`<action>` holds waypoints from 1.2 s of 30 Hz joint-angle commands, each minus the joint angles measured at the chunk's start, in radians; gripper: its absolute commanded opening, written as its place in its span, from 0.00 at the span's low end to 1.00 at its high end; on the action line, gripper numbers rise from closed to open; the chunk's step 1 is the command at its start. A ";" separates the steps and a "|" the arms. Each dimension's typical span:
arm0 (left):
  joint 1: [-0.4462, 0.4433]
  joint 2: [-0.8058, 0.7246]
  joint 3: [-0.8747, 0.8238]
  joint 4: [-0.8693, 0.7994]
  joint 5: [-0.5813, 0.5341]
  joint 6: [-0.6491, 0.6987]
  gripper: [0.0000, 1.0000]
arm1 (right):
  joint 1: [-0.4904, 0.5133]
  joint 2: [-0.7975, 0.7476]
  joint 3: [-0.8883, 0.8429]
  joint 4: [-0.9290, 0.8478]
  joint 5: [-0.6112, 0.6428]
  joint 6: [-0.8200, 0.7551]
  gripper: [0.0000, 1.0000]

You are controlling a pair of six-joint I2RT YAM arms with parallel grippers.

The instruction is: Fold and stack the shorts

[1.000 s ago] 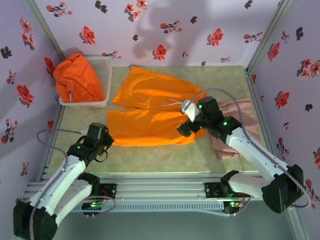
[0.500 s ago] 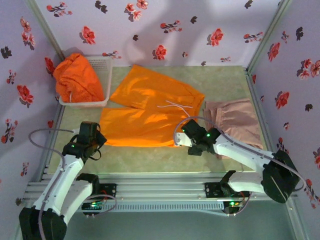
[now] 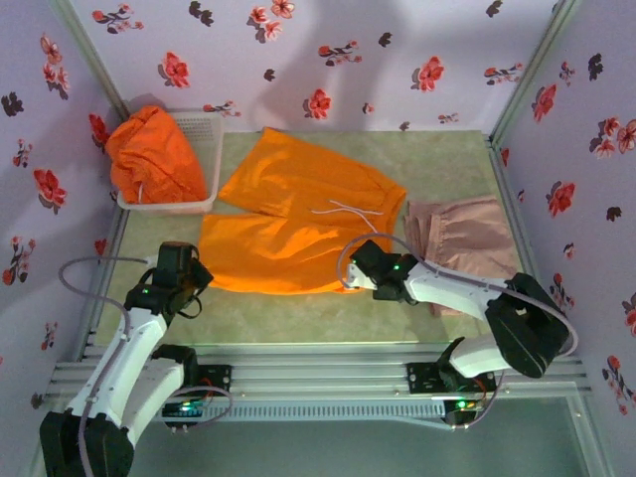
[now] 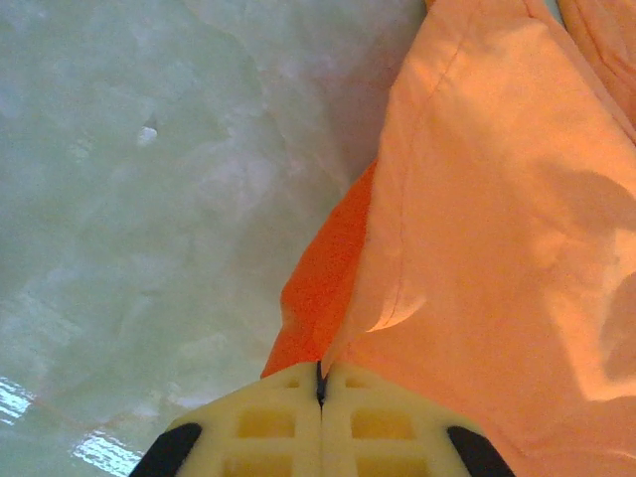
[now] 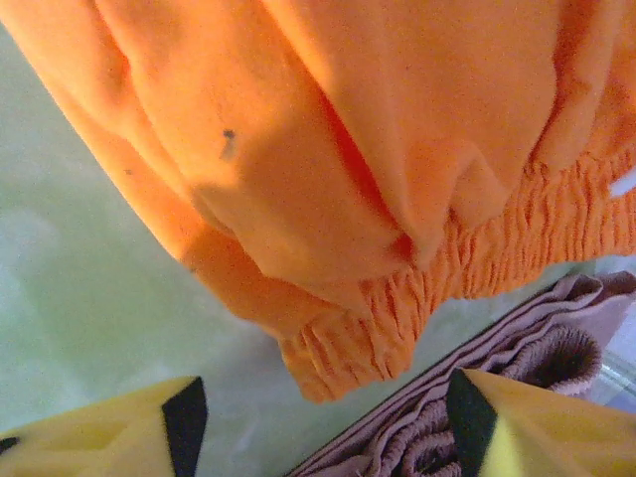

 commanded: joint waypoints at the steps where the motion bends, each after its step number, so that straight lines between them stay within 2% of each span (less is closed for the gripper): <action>1: 0.011 -0.008 -0.020 0.025 0.017 0.016 0.00 | -0.012 0.025 -0.022 0.092 0.031 -0.010 0.61; 4: 0.012 -0.006 -0.023 0.033 0.021 0.018 0.00 | -0.020 0.060 -0.018 0.109 0.022 -0.010 0.58; 7: 0.013 -0.006 -0.026 0.039 0.021 0.018 0.00 | -0.027 0.091 -0.010 0.122 0.012 0.000 0.49; 12: 0.018 -0.007 -0.004 0.034 0.022 0.029 0.00 | -0.033 0.090 0.000 0.127 0.026 -0.004 0.24; 14: 0.020 -0.011 0.023 0.016 0.022 0.037 0.00 | -0.034 0.067 0.005 0.119 0.033 -0.004 0.11; 17: 0.022 -0.030 0.078 -0.026 0.021 0.056 0.00 | -0.035 0.005 0.009 0.096 0.028 -0.004 0.00; 28: 0.025 -0.098 0.403 -0.215 -0.026 0.148 0.00 | 0.018 -0.338 0.094 -0.146 -0.071 0.021 0.00; 36: 0.026 -0.005 0.686 -0.263 -0.029 0.234 0.00 | 0.068 -0.422 0.207 -0.334 -0.109 0.108 0.00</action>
